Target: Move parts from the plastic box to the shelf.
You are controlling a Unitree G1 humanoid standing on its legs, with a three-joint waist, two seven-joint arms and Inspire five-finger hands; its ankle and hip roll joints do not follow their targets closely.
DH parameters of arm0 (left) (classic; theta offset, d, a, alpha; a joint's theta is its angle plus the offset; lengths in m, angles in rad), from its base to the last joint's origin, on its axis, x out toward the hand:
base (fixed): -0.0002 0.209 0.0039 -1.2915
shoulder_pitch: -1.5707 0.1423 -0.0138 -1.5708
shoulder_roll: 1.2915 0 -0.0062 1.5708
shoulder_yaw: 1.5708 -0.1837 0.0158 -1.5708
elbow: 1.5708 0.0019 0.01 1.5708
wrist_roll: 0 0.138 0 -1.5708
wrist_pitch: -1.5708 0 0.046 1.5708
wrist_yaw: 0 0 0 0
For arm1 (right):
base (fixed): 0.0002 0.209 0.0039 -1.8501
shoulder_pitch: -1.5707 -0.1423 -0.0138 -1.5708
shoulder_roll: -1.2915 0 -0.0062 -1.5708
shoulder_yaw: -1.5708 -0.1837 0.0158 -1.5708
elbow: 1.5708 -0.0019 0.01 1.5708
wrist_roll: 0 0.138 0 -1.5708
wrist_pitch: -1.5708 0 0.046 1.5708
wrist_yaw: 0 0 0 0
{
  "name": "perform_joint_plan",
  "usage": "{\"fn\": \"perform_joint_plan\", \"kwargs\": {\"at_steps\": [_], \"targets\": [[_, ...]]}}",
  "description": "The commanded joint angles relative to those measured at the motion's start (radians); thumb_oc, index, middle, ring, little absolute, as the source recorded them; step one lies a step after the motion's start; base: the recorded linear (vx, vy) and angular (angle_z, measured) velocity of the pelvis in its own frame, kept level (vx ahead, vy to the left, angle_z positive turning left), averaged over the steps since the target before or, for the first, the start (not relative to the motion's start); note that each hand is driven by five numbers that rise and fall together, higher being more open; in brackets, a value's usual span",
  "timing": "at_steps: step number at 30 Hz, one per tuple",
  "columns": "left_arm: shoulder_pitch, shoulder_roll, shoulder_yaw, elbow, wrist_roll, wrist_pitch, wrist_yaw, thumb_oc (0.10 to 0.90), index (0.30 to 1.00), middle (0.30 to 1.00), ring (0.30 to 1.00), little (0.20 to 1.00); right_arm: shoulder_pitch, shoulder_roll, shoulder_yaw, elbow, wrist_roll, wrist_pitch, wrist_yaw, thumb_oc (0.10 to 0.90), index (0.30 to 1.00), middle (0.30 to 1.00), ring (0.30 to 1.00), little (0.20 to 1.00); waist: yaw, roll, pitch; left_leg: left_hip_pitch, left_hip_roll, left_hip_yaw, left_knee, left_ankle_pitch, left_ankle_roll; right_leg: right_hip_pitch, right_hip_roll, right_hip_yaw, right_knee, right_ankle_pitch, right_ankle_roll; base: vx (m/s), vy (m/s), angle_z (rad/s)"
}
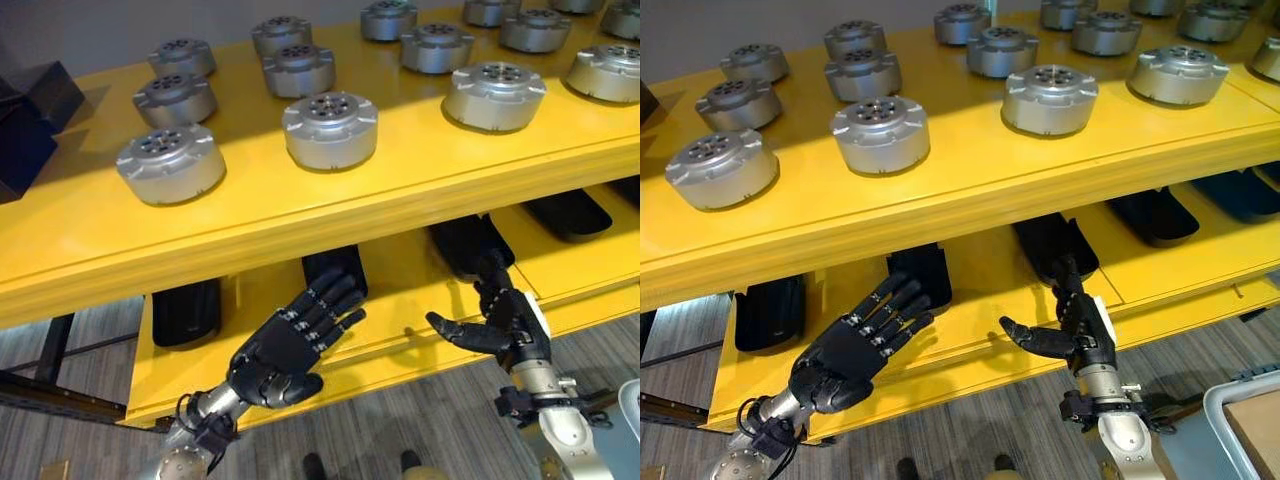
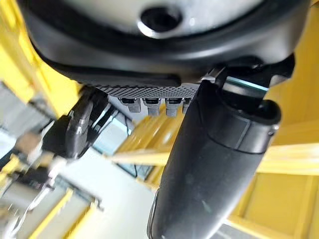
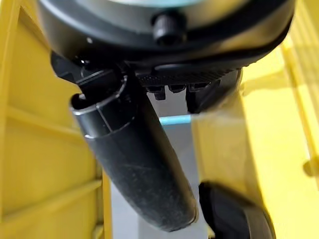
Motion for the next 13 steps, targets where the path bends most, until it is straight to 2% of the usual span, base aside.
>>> {"fn": "perform_joint_plan", "kwargs": {"at_steps": [1,4,5,7,13], "targets": [[-0.066,0.04,0.021,-0.082,-0.056,-0.003,-0.084,0.9,1.0,1.0,1.0,1.0,-0.11,-0.026,-0.031,-0.091,0.101,-0.07,0.091,0.9,1.0,1.0,1.0,1.0,0.004,-0.02,-0.041,0.059,0.028,0.013,0.003,-0.13,-0.002,-0.016,-0.037,-0.09,0.04,-0.042,0.024,0.0,0.0,0.0],[-0.067,0.042,0.024,-0.08,-0.054,0.007,-0.096,0.9,1.0,1.0,1.0,1.0,-0.108,-0.027,-0.03,-0.095,0.144,-0.054,0.139,0.9,1.0,1.0,1.0,1.0,0.004,-0.022,-0.044,0.062,0.028,0.017,0.002,-0.131,-0.001,-0.015,-0.039,-0.091,0.04,-0.041,0.026,0.0,0.0,0.0],[-0.064,0.051,0.031,-0.081,-0.072,0.024,-0.122,0.9,1.0,1.0,1.0,1.0,-0.109,-0.028,-0.031,-0.096,0.249,0.001,0.231,0.9,1.0,1.0,1.0,1.0,0.008,-0.028,-0.048,0.064,0.031,0.019,0.0,-0.131,-0.002,-0.014,-0.042,-0.095,0.035,-0.037,0.028,0.0,0.0,0.0],[-0.064,0.05,0.035,-0.083,-0.083,0.038,-0.134,0.9,1.0,1.0,1.0,1.0,-0.109,-0.027,-0.03,-0.091,0.295,0.025,0.257,0.9,1.0,1.0,1.0,1.0,0.011,-0.031,-0.049,0.065,0.034,0.019,-0.001,-0.131,-0.004,-0.011,-0.043,-0.101,0.029,-0.035,0.029,0.0,0.0,0.0],[-0.065,0.039,0.041,-0.093,-0.086,0.057,-0.127,0.9,1.0,1.0,1.0,1.0,-0.101,-0.022,-0.032,-0.097,0.308,0.054,0.301,0.9,1.0,1.0,1.0,1.0,0.013,-0.038,-0.053,0.066,0.041,0.018,-0.003,-0.129,-0.009,-0.007,-0.044,-0.111,0.016,-0.029,0.031,0.0,0.0,0.0]]}}
